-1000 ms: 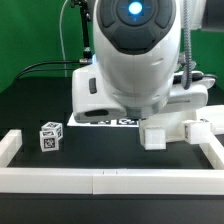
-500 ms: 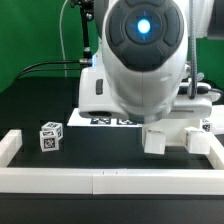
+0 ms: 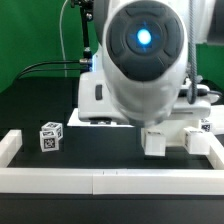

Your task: Assemble chair

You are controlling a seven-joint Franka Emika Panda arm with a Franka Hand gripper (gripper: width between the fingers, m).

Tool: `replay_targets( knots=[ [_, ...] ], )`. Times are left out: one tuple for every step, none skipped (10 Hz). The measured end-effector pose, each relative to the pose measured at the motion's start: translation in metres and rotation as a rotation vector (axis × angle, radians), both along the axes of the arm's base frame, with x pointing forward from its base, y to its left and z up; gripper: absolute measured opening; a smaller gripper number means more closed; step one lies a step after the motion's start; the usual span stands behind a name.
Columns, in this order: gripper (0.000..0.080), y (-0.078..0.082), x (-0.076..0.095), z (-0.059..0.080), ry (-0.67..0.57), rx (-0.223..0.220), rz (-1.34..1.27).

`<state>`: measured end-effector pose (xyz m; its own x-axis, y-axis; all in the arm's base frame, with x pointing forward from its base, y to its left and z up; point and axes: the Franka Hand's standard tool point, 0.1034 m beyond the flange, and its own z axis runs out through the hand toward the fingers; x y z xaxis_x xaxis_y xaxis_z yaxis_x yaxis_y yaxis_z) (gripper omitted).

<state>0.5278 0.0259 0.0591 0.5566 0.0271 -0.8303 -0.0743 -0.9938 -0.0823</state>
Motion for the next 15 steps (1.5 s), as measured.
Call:
replay_targets(
  knots=[
    [0.0030,0.004,0.001,-0.005,0.030,0.034,0.040],
    [0.0030,0.003,0.005,-0.010,0.018,0.027,0.040],
    [0.0029,0.002,0.005,-0.009,0.017,0.024,0.037],
    [0.0029,0.002,0.005,-0.010,0.019,0.023,0.035],
    [0.0029,0.002,0.004,-0.011,0.022,0.014,0.031],
    [0.0029,0.007,0.004,-0.015,0.030,0.000,0.028],
    [0.0029,0.009,0.006,-0.020,0.033,0.003,0.033],
    [0.0029,0.008,0.010,-0.020,0.023,0.018,0.043],
    [0.0029,0.010,0.015,-0.018,-0.013,0.043,0.059],
    [0.0029,0.009,0.014,-0.019,-0.007,0.031,0.049],
    [0.0029,0.008,0.013,-0.020,-0.004,0.031,0.046],
    [0.0105,0.007,0.013,-0.020,-0.006,0.030,0.045],
    [0.0241,0.007,0.013,-0.020,-0.006,0.030,0.044],
    [0.0241,0.006,0.013,-0.020,-0.004,0.028,0.041],
    [0.0423,0.005,0.016,-0.018,-0.006,0.015,0.032]
  ],
)
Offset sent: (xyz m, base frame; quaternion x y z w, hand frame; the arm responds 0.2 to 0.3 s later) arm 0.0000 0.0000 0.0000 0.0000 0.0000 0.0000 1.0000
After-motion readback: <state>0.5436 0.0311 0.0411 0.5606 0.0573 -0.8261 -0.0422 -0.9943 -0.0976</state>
